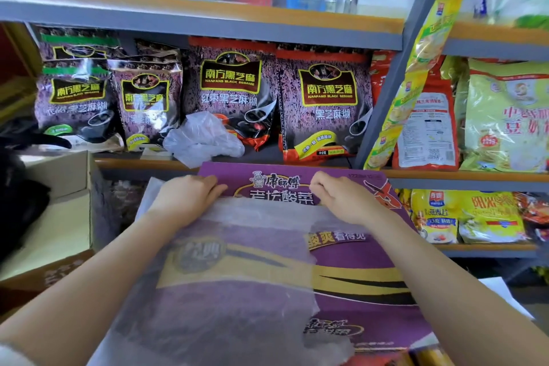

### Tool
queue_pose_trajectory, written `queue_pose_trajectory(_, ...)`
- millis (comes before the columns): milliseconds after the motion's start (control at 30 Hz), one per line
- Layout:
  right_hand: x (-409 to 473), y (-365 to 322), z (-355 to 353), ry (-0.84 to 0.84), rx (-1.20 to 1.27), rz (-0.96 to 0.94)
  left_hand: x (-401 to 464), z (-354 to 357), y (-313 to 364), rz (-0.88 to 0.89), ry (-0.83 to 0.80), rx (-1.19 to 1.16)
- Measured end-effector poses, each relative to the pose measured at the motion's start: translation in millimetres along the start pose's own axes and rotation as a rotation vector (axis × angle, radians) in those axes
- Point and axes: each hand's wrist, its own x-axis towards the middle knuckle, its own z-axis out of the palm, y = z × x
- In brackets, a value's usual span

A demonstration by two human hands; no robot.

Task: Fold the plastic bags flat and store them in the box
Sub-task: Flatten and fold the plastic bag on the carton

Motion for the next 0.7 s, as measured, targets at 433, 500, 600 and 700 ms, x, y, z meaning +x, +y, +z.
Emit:
queue_pose_trajectory(433,0,45,-18,-0.017,-0.132,0.175,41,7,25,0.023,-0.081,-0.112)
queue_pose_trajectory(500,-1,53,-15,-0.019,-0.201,0.199,40,15,21,0.041,-0.112,-0.038)
queue_pose_trajectory(600,-10,63,-12,0.009,-0.356,0.226,40,18,20,0.089,-0.095,0.041)
queue_pose_trajectory(700,-17,72,-8,0.106,-0.428,0.276,41,18,19,0.132,-0.073,0.084)
